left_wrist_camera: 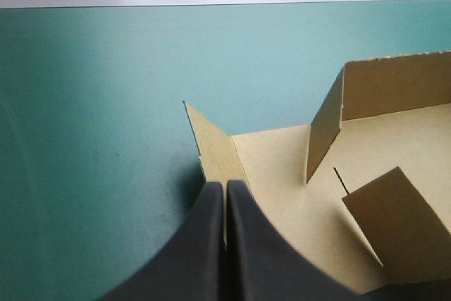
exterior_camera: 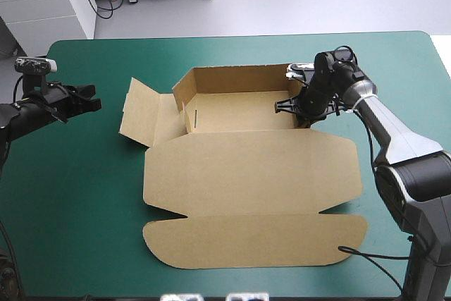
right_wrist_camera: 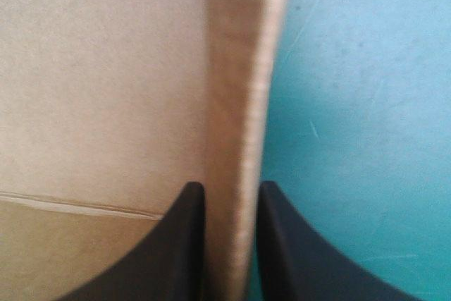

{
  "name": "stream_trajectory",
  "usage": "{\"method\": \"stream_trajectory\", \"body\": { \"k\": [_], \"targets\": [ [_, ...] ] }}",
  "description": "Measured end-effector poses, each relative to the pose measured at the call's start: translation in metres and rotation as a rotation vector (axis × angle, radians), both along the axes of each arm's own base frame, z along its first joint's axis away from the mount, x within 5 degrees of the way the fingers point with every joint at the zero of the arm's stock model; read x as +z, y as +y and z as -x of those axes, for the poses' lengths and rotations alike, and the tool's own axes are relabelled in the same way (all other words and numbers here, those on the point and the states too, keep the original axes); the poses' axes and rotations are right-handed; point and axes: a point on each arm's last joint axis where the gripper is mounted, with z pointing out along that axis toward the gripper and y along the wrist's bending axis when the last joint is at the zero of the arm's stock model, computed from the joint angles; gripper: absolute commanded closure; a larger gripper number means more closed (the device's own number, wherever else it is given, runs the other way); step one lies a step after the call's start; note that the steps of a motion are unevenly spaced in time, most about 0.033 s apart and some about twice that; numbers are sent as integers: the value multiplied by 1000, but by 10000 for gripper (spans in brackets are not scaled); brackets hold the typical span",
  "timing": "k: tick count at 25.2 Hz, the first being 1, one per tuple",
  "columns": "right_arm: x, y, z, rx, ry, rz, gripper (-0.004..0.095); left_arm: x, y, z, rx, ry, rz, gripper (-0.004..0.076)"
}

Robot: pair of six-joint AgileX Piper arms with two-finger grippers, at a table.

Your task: Fold the box

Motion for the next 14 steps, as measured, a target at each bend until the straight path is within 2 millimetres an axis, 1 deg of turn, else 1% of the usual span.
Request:
{"method": "stream_trajectory", "body": {
  "k": [3, 6, 8, 11, 14],
  "targets": [
    [14, -2, -2, 25, -26, 28, 927, 0, 0, 0, 0, 0, 0, 731],
    [35, -2, -7, 54, -91, 35, 927, 0, 0, 0, 0, 0, 0, 731],
    [44, -2, -9, 84, -128, 37, 927, 0, 0, 0, 0, 0, 0, 731],
    [50, -2, -10, 100, -139, -2, 927, 0, 0, 0, 0, 0, 0, 731],
    [52, -12, -12, 83, -120, -84, 927, 0, 0, 0, 5, -3, -2, 731]
  ]
}}
